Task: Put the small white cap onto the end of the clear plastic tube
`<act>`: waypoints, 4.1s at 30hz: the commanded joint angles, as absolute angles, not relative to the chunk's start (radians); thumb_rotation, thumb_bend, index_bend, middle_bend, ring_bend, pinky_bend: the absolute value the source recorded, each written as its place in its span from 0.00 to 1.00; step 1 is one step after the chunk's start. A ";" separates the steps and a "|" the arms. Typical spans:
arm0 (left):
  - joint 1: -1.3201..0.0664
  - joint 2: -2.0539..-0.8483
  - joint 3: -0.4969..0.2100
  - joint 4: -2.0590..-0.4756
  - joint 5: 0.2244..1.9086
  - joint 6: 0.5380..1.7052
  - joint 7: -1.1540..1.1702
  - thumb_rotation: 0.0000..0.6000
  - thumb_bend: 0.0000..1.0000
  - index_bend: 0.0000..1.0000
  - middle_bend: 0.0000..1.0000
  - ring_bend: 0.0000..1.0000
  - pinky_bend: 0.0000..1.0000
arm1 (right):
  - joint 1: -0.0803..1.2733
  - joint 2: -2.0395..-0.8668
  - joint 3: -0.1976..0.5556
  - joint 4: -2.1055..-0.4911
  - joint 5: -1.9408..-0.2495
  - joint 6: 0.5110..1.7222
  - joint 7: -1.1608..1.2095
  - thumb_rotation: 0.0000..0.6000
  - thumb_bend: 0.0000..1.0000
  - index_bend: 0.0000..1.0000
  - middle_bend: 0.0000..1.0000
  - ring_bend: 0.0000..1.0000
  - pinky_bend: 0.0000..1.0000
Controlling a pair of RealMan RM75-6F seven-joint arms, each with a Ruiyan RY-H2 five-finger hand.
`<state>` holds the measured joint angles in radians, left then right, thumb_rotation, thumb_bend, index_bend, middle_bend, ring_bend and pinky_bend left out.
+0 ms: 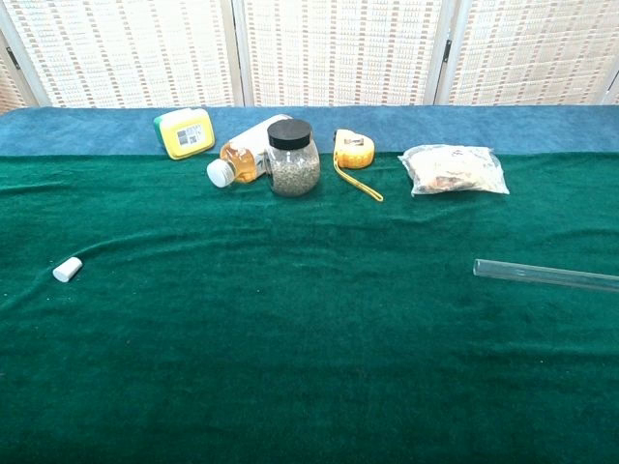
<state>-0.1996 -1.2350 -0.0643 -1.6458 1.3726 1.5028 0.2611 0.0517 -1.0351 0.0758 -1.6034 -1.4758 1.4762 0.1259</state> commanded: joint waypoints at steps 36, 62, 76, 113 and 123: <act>-0.466 -1.390 -0.092 -1.300 1.463 1.113 0.142 1.00 0.18 0.18 0.25 0.17 0.07 | 0.038 -1.040 0.078 -1.593 -1.474 1.501 0.136 1.00 0.45 0.00 0.04 0.04 0.00; -0.527 -1.466 -0.085 -1.221 1.358 0.998 0.213 1.00 0.18 0.13 0.19 0.10 0.02 | 0.031 -1.047 0.078 -1.575 -1.469 1.501 0.155 1.00 0.45 0.00 0.04 0.04 0.00; -0.558 -1.446 -0.119 -1.247 1.302 0.984 0.272 1.00 0.18 0.14 0.19 0.10 0.02 | 0.029 -1.052 0.078 -1.557 -1.465 1.497 0.173 1.00 0.45 0.00 0.04 0.04 0.00; -0.611 -1.450 -0.130 -1.257 1.227 0.966 0.335 1.00 0.18 0.15 0.19 0.10 0.02 | 0.020 -1.057 0.081 -1.541 -1.448 1.489 0.187 1.00 0.45 0.00 0.04 0.04 0.00; -0.595 -1.400 -0.124 -1.341 1.234 1.005 0.337 1.00 0.18 0.15 0.19 0.10 0.02 | 0.020 -1.052 0.082 -1.543 -1.450 1.490 0.188 1.00 0.45 0.00 0.04 0.04 0.00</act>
